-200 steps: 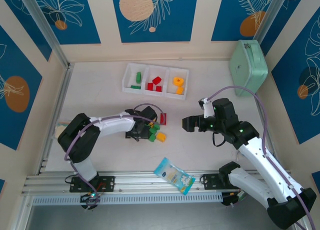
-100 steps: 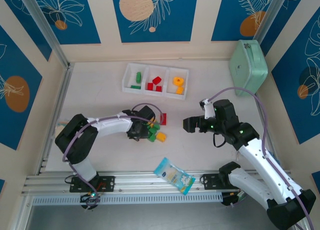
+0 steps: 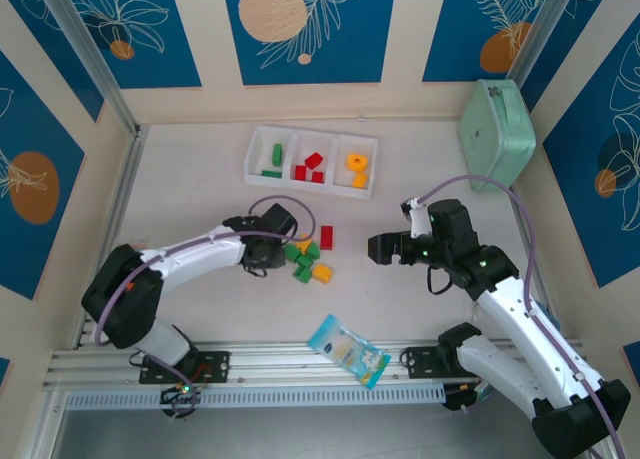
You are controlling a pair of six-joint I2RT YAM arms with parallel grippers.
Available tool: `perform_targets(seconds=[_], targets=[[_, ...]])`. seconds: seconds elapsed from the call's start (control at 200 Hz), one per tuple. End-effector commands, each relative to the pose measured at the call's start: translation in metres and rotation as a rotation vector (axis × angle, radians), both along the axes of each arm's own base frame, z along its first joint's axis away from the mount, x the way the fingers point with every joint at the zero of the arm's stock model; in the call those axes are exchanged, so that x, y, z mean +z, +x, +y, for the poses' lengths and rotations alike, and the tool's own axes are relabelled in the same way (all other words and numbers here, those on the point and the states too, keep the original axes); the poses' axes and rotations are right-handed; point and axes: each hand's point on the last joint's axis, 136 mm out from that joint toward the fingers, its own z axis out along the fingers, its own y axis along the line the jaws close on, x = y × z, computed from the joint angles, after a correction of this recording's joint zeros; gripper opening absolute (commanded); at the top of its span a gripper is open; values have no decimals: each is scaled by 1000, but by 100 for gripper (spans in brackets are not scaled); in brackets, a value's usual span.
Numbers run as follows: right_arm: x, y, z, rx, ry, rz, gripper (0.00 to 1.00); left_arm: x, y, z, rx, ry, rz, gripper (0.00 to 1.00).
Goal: Sort the legos into containers by color
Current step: Pick up the lego from the center of the table, then place the lego in the container.
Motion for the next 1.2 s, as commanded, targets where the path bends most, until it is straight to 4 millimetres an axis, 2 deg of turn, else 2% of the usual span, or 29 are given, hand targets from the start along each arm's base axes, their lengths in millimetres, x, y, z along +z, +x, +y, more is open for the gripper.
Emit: perform_targets(seconds=[0.0, 0.11, 0.26, 0.375, 0.465, 0.59, 0.615, 0.69, 0.825, 0.945, 1.081, 1.196], targets=[[3, 3, -1, -6, 1, -13, 99, 60, 33, -5, -35, 15, -158, 17], [-2, 2, -2, -19, -3, 10, 99, 96, 67, -19, -84, 35, -245, 19], [-8, 3, -4, -29, 1, 42, 99, 114, 123, -41, -106, 21, -276, 21], [-4, 4, -6, -34, 15, 34, 99, 116, 167, -60, -126, 3, -294, 21], [-1, 5, -11, -51, 7, 13, 99, 109, 198, -74, -142, 11, -286, 21], [0, 6, -16, -61, 16, -4, 99, 99, 231, -95, -171, -1, -268, 21], [0, 6, -16, -61, 18, -1, 99, 91, 236, -98, -174, 3, -260, 21], [-4, 5, -18, -64, 20, 12, 99, 81, 250, -105, -173, 1, -258, 21], [-10, 6, -21, -72, 20, 31, 99, 62, 270, -103, -136, -18, -248, 24], [-12, 8, -24, -84, 24, 35, 99, 52, 280, -101, -115, -66, -238, 36], [-12, 12, -25, -94, 32, 36, 99, 58, 284, -102, -127, -90, -254, 46], [-12, 14, -23, -96, 50, 58, 99, 79, 283, -106, -155, -113, -290, 52]])
